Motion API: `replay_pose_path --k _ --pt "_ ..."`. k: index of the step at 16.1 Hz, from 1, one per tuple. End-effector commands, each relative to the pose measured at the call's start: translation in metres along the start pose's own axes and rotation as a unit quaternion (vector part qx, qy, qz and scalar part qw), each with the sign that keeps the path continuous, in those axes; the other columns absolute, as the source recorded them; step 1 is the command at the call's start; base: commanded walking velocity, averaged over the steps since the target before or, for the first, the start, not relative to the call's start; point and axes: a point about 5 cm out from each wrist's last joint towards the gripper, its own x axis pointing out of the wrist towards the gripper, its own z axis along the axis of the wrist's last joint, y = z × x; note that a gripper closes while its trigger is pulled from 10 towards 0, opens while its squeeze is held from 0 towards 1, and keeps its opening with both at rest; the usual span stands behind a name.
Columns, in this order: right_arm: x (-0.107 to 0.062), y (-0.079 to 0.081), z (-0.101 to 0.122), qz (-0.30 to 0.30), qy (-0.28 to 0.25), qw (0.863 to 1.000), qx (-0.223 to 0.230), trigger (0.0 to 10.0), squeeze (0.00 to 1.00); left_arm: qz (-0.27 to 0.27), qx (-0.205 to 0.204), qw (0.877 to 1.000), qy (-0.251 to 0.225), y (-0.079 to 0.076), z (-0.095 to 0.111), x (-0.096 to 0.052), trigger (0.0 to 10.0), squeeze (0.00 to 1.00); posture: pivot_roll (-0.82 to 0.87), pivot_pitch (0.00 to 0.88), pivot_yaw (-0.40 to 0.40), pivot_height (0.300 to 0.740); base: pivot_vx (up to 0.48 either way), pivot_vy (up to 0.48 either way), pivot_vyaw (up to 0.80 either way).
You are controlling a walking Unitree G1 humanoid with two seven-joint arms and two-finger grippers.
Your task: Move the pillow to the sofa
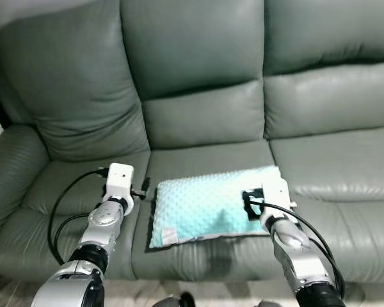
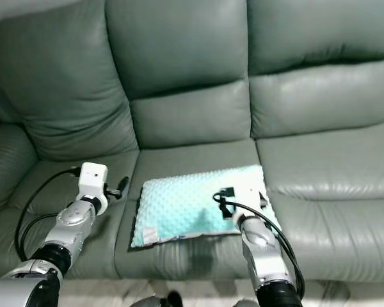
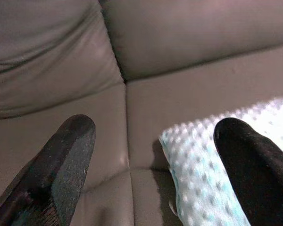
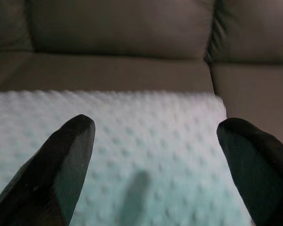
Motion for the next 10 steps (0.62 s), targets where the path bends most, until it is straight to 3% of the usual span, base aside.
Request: replay_pose_path --k 1,3,5,7,8,10 --pt "-0.001 0.006 0.012 0.032 -0.015 0.999 -0.016 10.0 0.0 0.026 -0.012 1.0 -0.011 0.009 -0.001 -0.003 10.0 0.0 -0.24 0.0 0.179 0.74 0.0 0.0 0.0" --pt "-0.006 0.008 0.029 0.07 -0.049 0.994 -0.062 10.0 0.0 0.053 -0.035 0.998 -0.027 0.01 0.005 -0.003 10.0 0.0 -0.24 0.0 0.151 0.74 0.0 0.0 0.0" --pt "-0.011 0.011 0.036 0.092 -0.067 0.99 -0.081 10.0 0.0 0.045 -0.033 0.998 -0.039 0.005 0.008 -0.003 10.0 0.0 -0.23 0.0 0.113 0.74 0.0 0.0 0.0" --pt "-0.015 0.009 0.032 0.099 -0.05 0.991 -0.08 10.0 0.0 0.044 -0.025 0.998 -0.048 0.003 0.012 -0.003 10.0 0.0 -0.23 0.0 0.058 0.74 0.0 0.0 0.0" --pt "-0.016 0.008 0.032 0.099 -0.045 0.991 -0.073 10.0 0.0 0.017 -0.049 0.997 -0.055 0.0 0.013 -0.004 10.0 0.0 -0.22 0.0 0.026 0.74 0.0 0.0 0.0" --pt "-0.013 0.016 0.028 0.125 -0.029 0.989 -0.069 10.0 0.0 0.037 -0.069 0.996 -0.048 -0.01 0.0 -0.011 10.0 0.0 -0.19 0.0 -0.036 0.74 0.0 0.0 0.0"
